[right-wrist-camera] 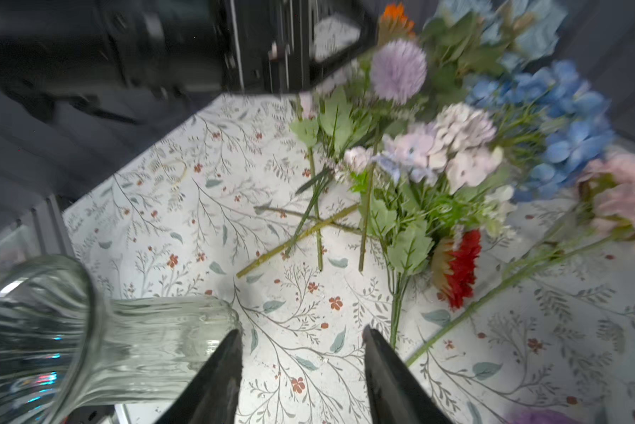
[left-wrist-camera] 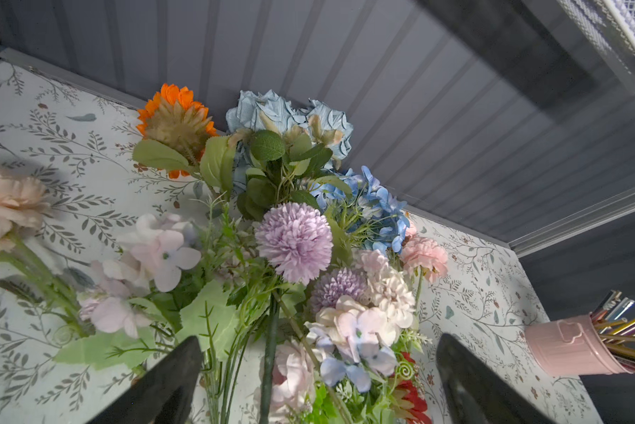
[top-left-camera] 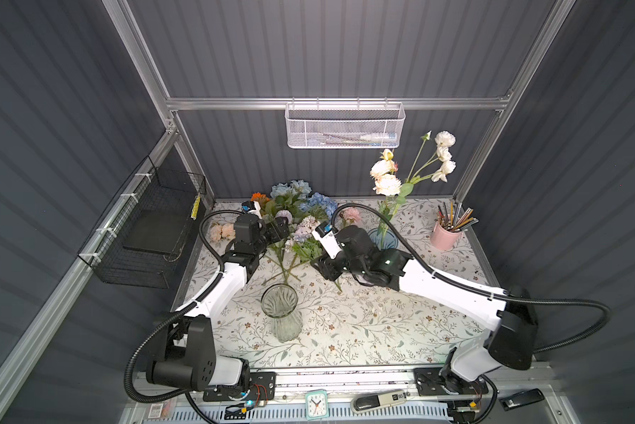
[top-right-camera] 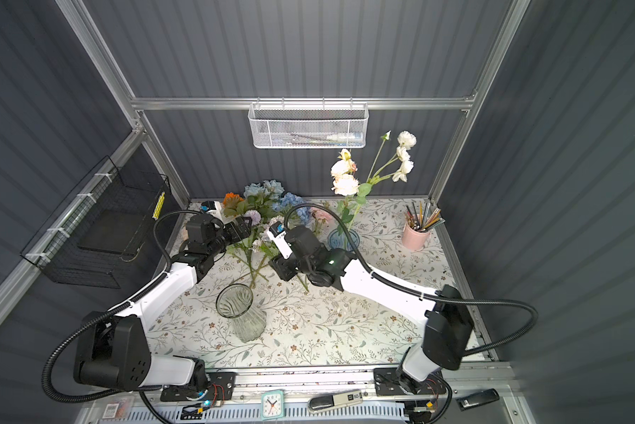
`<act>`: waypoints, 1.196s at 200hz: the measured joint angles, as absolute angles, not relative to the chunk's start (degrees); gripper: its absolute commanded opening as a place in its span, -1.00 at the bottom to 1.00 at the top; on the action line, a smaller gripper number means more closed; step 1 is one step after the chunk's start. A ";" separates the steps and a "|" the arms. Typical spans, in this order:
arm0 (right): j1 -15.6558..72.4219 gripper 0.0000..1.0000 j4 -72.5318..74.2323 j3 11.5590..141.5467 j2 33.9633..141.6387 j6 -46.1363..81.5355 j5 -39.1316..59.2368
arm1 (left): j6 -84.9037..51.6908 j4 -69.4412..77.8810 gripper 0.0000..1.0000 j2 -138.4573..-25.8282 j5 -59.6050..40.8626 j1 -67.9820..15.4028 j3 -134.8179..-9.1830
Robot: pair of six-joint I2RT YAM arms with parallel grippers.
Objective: Arrange the flowers into the vase
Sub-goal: 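Move the right gripper back over the flower pile, then lower the right gripper and grasp the pink carnation stems beside the red gerbera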
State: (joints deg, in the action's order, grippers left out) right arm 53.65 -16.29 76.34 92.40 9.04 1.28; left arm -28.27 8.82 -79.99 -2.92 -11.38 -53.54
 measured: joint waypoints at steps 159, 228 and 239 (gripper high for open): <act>46.61 -0.21 -30.48 84.90 113.12 27.51 -15.57 | -28.73 8.95 0.99 -77.97 -1.91 -11.14 -50.11; 41.23 -0.33 -30.74 92.90 121.54 30.87 -14.61 | -28.80 10.41 0.99 -77.52 -2.11 -11.14 -49.98; 40.23 -0.33 -30.87 94.13 122.48 31.11 -14.63 | -28.80 10.41 0.99 -77.52 -2.13 -11.14 -49.98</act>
State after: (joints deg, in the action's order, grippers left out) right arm 40.23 -30.87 94.13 122.48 31.11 -14.63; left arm -28.80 10.41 -77.52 -2.13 -11.14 -49.98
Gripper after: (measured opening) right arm 0.336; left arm 0.996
